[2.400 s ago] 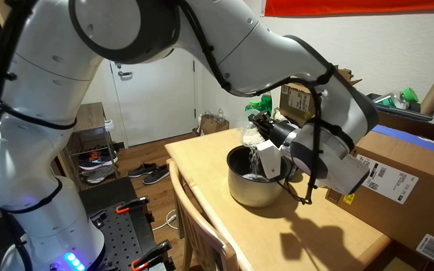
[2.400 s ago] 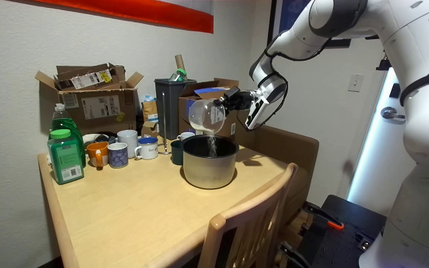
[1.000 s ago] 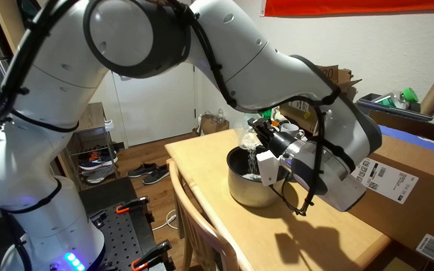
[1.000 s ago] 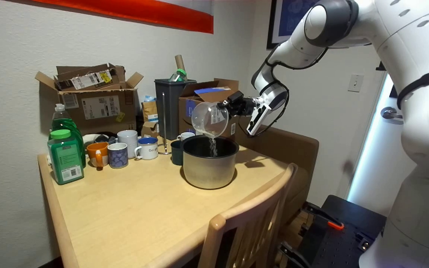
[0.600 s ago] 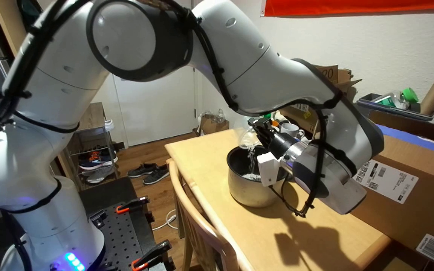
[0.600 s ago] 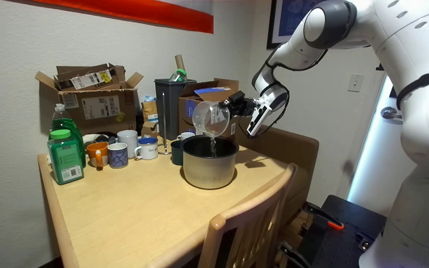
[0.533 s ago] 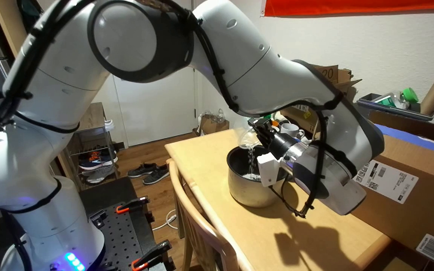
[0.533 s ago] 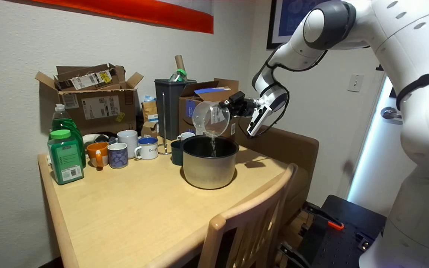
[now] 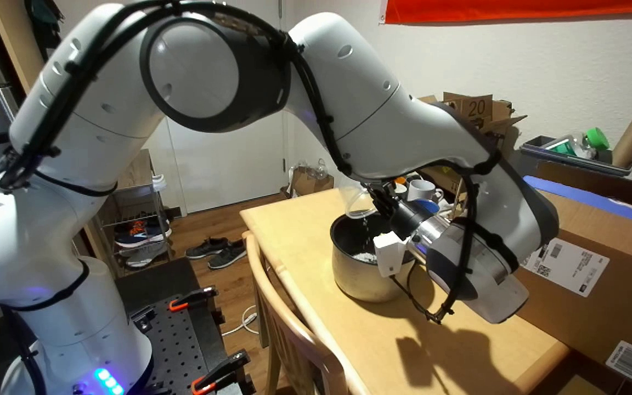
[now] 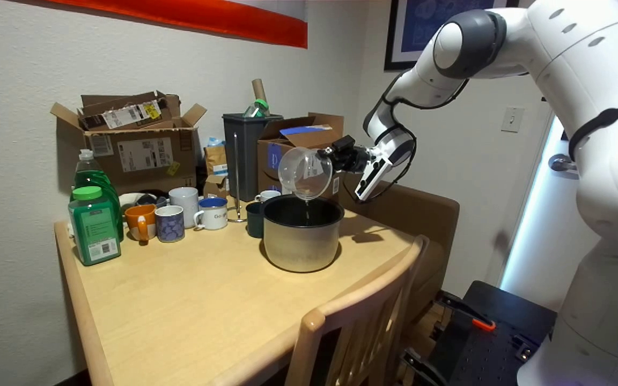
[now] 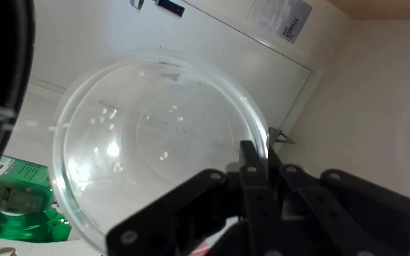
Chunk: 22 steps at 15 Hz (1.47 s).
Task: Pick up the plastic bowl and pour its contents in the white pot.
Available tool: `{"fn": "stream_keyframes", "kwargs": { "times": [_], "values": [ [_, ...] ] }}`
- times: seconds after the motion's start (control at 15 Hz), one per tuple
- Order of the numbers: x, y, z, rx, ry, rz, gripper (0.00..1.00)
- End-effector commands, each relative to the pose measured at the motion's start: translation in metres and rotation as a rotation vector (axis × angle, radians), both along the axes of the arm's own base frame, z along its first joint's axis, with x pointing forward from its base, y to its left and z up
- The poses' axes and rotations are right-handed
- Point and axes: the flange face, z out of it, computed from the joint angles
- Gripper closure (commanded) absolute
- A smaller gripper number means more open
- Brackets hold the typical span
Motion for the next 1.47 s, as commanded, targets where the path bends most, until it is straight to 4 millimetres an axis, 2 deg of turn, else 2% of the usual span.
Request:
{"fn": "stream_keyframes", "kwargs": {
  "times": [0.0, 0.4, 0.73, 1.07, 1.4],
  "values": [
    [0.0, -0.004, 0.0, 0.029, -0.033, 0.008, 0.98],
    [-0.005, -0.003, -0.001, 0.035, -0.049, 0.005, 0.98],
    [-0.006, 0.004, 0.011, -0.01, -0.041, -0.004, 0.98],
    [0.001, 0.015, 0.04, -0.065, -0.055, 0.001, 0.98],
    [0.015, 0.036, 0.081, -0.156, -0.081, 0.02, 0.98]
  ]
}}
